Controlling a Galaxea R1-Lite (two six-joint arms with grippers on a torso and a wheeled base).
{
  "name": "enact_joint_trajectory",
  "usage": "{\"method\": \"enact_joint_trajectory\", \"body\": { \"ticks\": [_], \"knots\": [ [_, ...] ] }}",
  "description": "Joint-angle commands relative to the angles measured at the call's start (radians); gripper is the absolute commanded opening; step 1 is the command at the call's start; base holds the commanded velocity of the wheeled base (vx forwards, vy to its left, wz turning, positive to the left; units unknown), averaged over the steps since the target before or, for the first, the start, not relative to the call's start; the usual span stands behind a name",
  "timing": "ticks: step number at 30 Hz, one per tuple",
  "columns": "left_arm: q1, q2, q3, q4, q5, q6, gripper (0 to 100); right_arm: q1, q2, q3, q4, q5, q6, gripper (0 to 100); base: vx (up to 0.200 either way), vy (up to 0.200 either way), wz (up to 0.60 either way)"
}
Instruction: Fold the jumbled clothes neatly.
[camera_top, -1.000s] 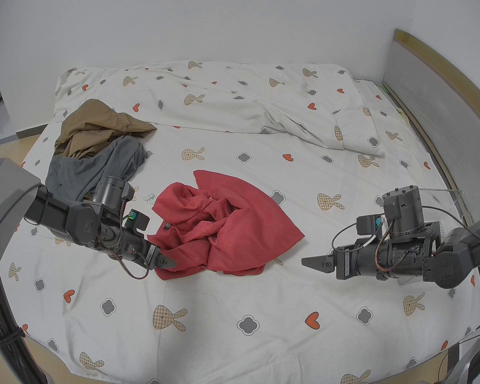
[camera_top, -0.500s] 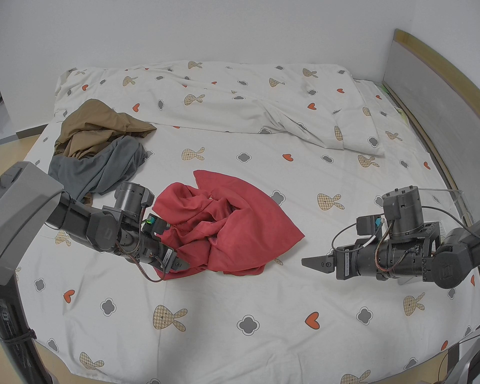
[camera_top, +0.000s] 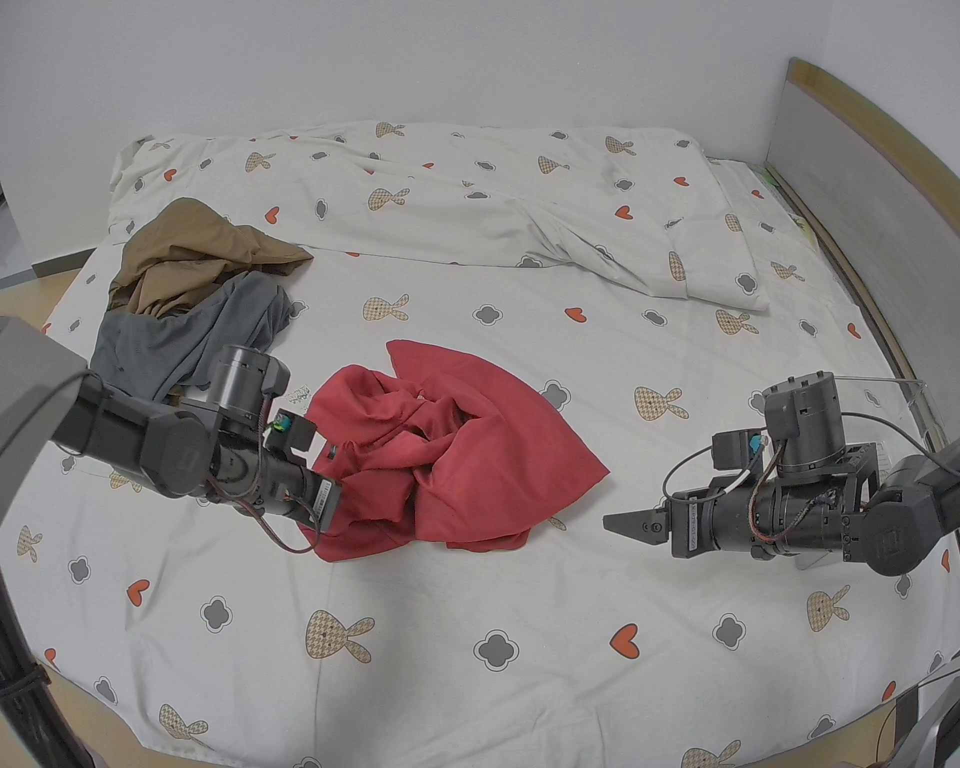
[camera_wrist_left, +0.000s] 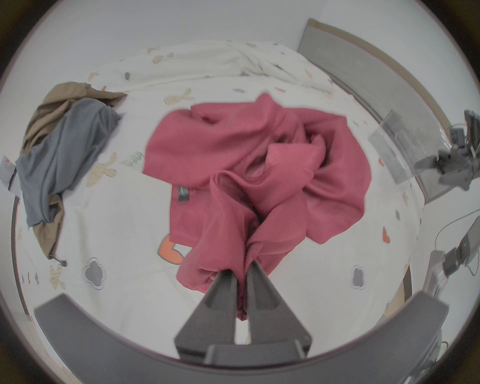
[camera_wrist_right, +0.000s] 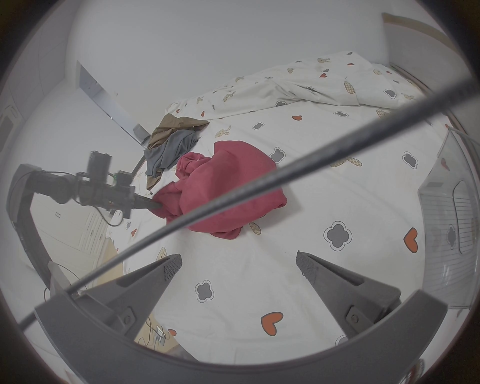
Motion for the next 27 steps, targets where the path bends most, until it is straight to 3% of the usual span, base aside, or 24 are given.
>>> {"method": "enact_joint_trajectory", "body": {
  "ticks": [1,7,9,15,20,27],
  "knots": [
    [-0.002,-0.3,0.082,0.011,-0.001,-0.107,0,-0.004,0.046,-0.022,-0.002,0.002,0.003,100,0.0,0.0,0.0],
    [-0.014,-0.513,0.091,0.152,-0.006,-0.188,0,0.01,0.138,-0.097,-0.002,0.004,0.063,100,0.0,0.0,0.0],
    [-0.032,-0.572,0.094,0.214,-0.006,-0.222,0,0.022,0.178,-0.151,0.004,0.007,0.127,100,0.0,0.0,0.0],
    [-0.091,-0.662,0.091,0.237,-0.007,-0.372,0,0.025,0.244,-0.225,0.033,0.007,0.191,100,0.0,0.0,0.0],
    [-0.098,-0.681,0.125,0.231,-0.012,-0.372,0,0.023,0.247,-0.234,0.036,0.011,0.196,100,0.0,0.0,0.0],
    [-0.097,-0.676,0.2,0.221,-0.013,-0.372,0,0.004,0.279,-0.303,0.041,0.036,0.296,100,0.0,0.0,0.0]
  ]
}}
